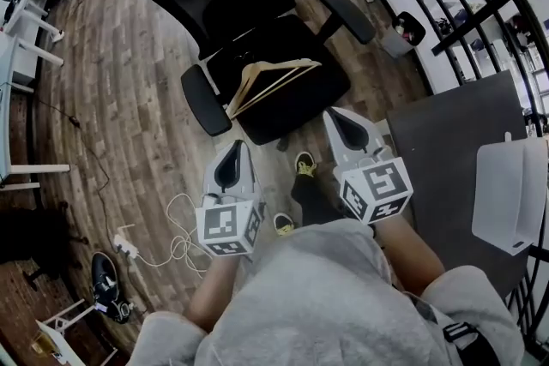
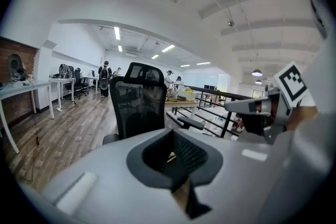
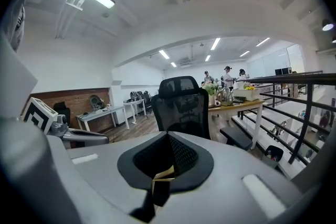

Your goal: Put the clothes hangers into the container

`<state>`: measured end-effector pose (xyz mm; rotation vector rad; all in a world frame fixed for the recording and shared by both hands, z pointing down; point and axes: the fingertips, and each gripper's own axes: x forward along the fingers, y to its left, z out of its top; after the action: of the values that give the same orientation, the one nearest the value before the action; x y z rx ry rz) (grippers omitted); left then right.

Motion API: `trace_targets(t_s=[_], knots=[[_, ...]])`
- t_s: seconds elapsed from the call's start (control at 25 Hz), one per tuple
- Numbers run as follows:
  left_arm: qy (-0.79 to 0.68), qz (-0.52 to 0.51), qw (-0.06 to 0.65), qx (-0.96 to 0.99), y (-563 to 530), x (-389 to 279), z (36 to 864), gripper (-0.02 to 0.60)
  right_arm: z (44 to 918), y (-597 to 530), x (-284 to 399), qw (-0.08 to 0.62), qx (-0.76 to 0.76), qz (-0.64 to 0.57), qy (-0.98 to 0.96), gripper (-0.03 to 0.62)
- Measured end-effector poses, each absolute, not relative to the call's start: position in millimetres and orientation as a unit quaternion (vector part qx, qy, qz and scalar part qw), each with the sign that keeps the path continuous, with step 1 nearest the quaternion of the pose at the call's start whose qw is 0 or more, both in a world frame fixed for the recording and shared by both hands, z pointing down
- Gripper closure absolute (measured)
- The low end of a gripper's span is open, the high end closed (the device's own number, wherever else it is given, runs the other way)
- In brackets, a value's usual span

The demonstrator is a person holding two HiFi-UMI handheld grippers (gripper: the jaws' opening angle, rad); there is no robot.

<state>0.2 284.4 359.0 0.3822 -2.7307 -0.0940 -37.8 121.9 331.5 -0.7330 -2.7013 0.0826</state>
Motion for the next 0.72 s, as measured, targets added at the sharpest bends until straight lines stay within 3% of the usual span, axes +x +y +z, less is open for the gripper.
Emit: trace_targets(t_s=[0.72], knots=[[-0.972, -0.048, 0.206, 0.099, 276, -68, 344, 0.574, 325, 101, -99, 0.162, -0.278, 0.062, -0.945, 0.595]])
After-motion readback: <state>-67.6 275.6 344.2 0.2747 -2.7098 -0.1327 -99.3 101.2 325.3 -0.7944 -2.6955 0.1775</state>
